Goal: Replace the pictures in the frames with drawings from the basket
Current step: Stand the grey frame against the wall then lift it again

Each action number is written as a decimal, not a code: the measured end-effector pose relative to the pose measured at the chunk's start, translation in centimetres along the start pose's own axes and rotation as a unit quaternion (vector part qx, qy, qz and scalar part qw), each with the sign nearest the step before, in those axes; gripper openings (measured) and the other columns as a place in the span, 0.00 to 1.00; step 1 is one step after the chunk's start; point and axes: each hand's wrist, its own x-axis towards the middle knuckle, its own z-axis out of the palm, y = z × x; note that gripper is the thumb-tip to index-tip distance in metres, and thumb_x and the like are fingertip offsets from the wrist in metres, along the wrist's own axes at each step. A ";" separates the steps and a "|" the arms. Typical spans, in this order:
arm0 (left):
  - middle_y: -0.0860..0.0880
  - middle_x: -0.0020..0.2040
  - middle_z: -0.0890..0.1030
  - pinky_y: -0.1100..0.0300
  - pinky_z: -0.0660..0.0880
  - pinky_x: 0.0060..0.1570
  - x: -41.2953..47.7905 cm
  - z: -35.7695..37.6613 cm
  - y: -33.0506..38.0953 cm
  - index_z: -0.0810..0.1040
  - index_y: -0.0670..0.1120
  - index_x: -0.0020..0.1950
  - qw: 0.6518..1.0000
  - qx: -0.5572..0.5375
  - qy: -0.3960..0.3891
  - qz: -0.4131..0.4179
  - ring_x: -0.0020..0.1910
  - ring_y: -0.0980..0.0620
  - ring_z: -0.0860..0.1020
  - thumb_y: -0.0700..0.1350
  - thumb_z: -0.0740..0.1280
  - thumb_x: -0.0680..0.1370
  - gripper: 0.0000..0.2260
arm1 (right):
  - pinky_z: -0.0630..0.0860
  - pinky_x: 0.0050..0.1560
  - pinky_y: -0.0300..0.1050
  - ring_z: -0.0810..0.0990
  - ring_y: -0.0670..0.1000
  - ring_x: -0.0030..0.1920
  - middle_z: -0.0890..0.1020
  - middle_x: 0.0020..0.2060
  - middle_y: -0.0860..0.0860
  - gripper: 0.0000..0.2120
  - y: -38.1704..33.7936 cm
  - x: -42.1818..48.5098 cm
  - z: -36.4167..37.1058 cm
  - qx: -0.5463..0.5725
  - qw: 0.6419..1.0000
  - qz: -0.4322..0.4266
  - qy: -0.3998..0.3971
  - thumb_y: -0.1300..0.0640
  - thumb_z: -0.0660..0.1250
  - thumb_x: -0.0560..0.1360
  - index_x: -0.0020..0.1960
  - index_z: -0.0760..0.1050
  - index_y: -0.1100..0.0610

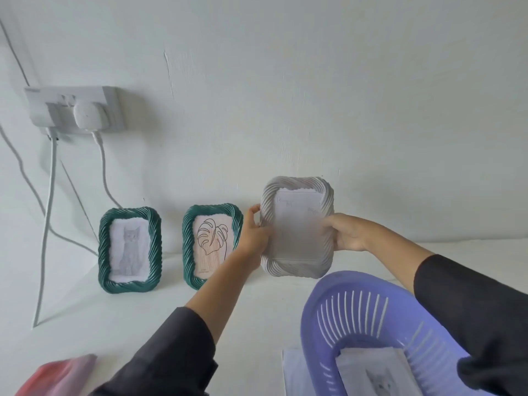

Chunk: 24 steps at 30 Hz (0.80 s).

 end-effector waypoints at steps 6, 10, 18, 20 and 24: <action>0.43 0.40 0.75 0.58 0.74 0.31 2.7 0.9 -2.1 0.65 0.51 0.61 1.000 0.015 0.018 -0.017 0.35 0.46 0.75 0.24 0.55 0.72 0.26 | 0.73 0.40 0.44 0.75 0.52 0.37 0.75 0.35 0.54 0.10 1.1 3.1 -1.2 0.029 0.999 -0.013 0.008 0.70 0.55 0.71 0.40 0.71 0.58; 0.43 0.46 0.76 0.56 0.76 0.32 3.9 1.2 -3.1 0.64 0.51 0.62 0.999 0.025 0.017 -0.025 0.40 0.44 0.77 0.25 0.54 0.73 0.26 | 0.69 0.36 0.43 0.71 0.51 0.33 0.70 0.32 0.54 0.12 1.9 4.9 -1.4 0.048 0.998 -0.024 0.040 0.72 0.56 0.71 0.34 0.68 0.58; 0.46 0.44 0.73 0.57 0.75 0.34 4.9 1.3 -5.2 0.63 0.50 0.63 0.998 0.063 0.019 -0.025 0.40 0.49 0.75 0.24 0.53 0.73 0.26 | 0.65 0.32 0.39 0.67 0.49 0.31 0.67 0.29 0.52 0.14 4.0 7.1 -1.5 0.031 0.998 0.003 0.061 0.71 0.56 0.70 0.30 0.66 0.57; 0.46 0.44 0.73 0.57 0.74 0.33 5.0 1.2 -5.7 0.63 0.48 0.64 0.997 0.067 0.022 -0.032 0.39 0.49 0.74 0.24 0.53 0.73 0.26 | 0.65 0.32 0.39 0.66 0.49 0.31 0.67 0.29 0.52 0.14 4.4 7.5 -1.5 0.027 0.998 0.010 0.061 0.72 0.56 0.69 0.29 0.66 0.57; 0.43 0.50 0.73 0.57 0.76 0.35 4.9 1.2 -6.6 0.63 0.48 0.62 0.997 0.068 0.011 -0.037 0.42 0.48 0.75 0.24 0.53 0.73 0.25 | 0.65 0.32 0.40 0.67 0.50 0.32 0.68 0.30 0.52 0.14 4.9 7.8 -1.7 0.005 0.998 0.031 0.060 0.71 0.56 0.70 0.30 0.66 0.57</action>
